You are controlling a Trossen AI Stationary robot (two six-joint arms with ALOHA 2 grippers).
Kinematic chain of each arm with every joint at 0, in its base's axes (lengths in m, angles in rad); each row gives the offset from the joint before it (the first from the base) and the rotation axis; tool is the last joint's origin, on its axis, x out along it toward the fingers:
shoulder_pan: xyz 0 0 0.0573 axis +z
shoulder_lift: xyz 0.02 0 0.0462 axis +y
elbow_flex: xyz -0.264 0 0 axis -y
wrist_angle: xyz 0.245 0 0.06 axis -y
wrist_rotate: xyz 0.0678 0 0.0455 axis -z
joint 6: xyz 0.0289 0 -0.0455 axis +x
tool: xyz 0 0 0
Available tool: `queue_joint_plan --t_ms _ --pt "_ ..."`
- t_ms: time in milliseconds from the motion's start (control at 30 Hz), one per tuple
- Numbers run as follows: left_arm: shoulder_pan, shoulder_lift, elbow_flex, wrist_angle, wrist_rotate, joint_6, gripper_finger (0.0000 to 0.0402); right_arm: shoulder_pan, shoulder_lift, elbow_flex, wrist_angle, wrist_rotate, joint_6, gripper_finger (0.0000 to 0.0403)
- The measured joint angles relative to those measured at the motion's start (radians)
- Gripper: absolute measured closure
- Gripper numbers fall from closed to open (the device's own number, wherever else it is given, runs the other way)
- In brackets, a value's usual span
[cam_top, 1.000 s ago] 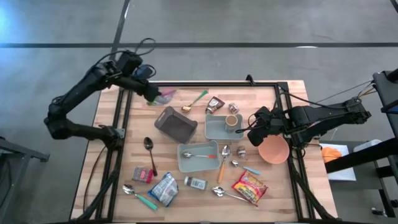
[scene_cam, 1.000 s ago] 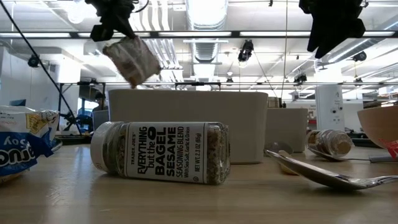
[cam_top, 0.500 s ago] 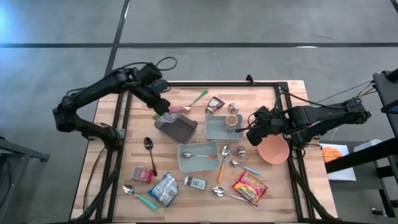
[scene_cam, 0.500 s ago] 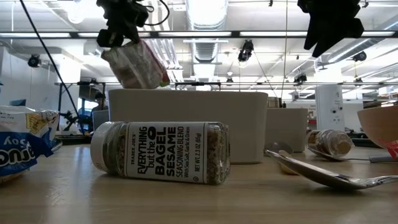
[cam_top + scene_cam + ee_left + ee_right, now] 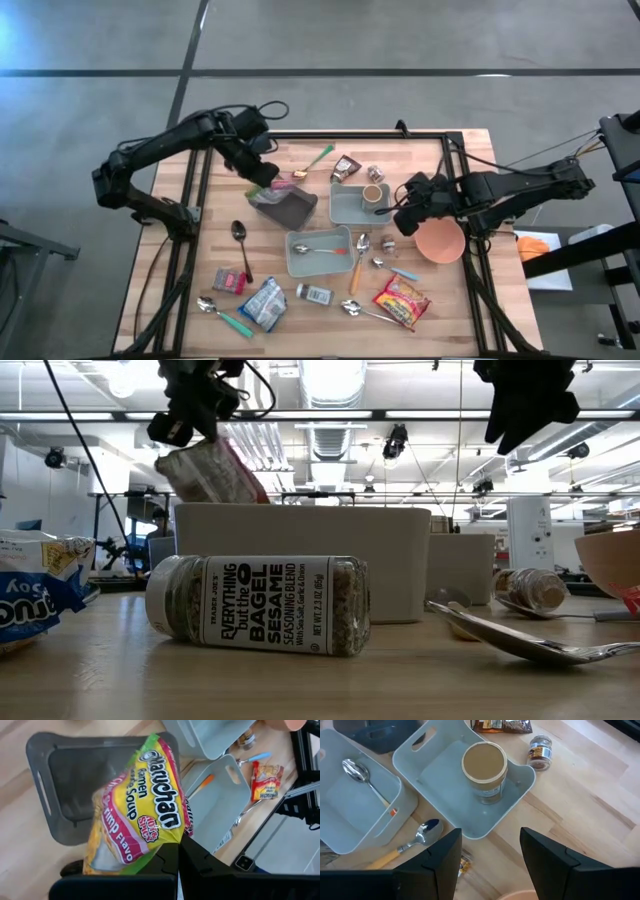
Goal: Pick & Place Food Item
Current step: Put the green noodle pack into the black bin
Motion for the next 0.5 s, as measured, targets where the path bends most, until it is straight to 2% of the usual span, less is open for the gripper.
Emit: queue_joint_plan --t_ms 500 --pt "0.000 0.109 0.000 -0.046 -0.027 -0.005 0.0401 0.008 0.062 -0.001 0.013 -0.001 -0.020 0.0203"
